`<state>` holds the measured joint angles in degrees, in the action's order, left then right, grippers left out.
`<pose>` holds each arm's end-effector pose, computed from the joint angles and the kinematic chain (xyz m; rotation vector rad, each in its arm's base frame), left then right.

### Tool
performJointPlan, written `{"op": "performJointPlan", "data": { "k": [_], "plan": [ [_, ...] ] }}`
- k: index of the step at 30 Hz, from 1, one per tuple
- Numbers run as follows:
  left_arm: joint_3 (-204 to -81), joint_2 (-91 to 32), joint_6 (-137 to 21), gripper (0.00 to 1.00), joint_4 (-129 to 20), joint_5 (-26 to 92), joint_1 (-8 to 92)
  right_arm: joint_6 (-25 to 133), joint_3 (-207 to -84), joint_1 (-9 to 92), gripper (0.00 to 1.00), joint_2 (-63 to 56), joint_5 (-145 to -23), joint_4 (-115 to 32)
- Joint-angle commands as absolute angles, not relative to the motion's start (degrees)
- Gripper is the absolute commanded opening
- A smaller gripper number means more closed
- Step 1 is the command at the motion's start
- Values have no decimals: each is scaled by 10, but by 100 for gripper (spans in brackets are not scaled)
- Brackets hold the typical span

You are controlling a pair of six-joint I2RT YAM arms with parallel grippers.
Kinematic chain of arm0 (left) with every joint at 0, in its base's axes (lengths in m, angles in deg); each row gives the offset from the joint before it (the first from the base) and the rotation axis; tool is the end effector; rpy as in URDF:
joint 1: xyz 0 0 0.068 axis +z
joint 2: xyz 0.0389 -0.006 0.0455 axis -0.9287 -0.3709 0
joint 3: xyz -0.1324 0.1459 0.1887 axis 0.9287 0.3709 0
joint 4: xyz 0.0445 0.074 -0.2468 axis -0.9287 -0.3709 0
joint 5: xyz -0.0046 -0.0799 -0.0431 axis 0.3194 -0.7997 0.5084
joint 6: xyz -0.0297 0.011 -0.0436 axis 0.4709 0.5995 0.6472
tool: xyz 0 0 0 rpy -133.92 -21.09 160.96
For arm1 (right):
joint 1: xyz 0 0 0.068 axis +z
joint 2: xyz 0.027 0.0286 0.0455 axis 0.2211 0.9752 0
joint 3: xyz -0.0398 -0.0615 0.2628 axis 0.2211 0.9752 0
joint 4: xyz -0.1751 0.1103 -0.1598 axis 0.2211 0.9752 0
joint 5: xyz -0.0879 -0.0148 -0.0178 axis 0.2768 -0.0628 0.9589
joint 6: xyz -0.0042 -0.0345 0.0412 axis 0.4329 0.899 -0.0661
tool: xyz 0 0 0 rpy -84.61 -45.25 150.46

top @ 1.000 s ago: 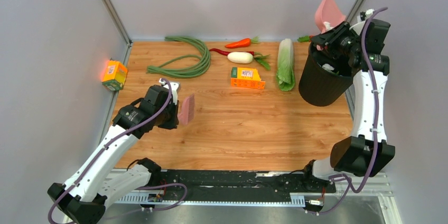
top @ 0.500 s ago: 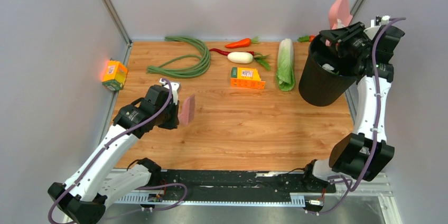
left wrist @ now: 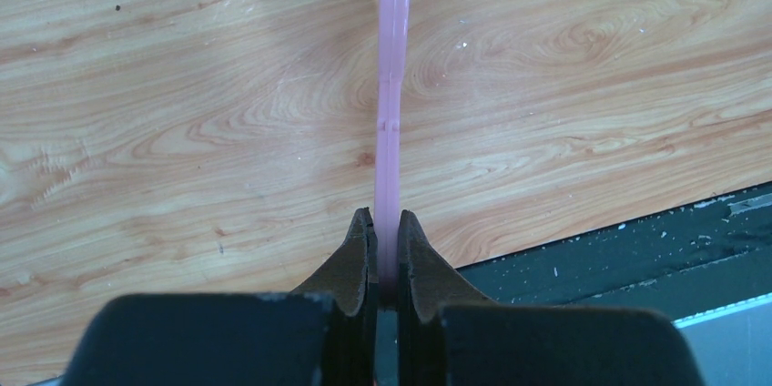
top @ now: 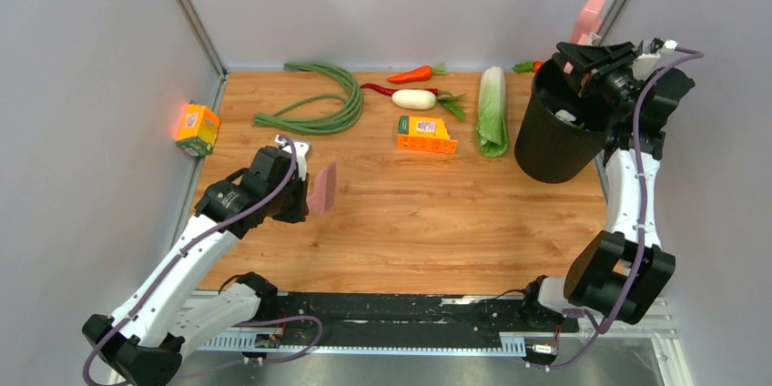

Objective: Sweep away the paper scraps from the table

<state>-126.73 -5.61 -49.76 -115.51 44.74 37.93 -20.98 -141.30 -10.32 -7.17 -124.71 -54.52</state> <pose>0.1372 -0.0778 0.3138 0.1972 2.5237 -0.2835 0.2948 -0.0968 0.4163 0.7273 1.5065 1.4028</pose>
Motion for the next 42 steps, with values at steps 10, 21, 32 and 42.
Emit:
{"op": "performJointPlan", "data": {
  "k": [10,21,32,42],
  "plan": [
    [-1268,-53,-507,0,-1133,445,377,-483,-1326,-114,0,-84,-1222,-891],
    [-1267,-53,-509,0,-1133,444,377,-714,-1206,-114,0,-56,-1063,-1202],
    [-1267,-54,-509,0,-1132,444,378,-745,-1207,-114,0,-51,-1045,-1240],
    [-1267,-57,-510,0,-1132,442,378,-505,-1295,-83,0,-105,-1259,-963]
  ]
}}
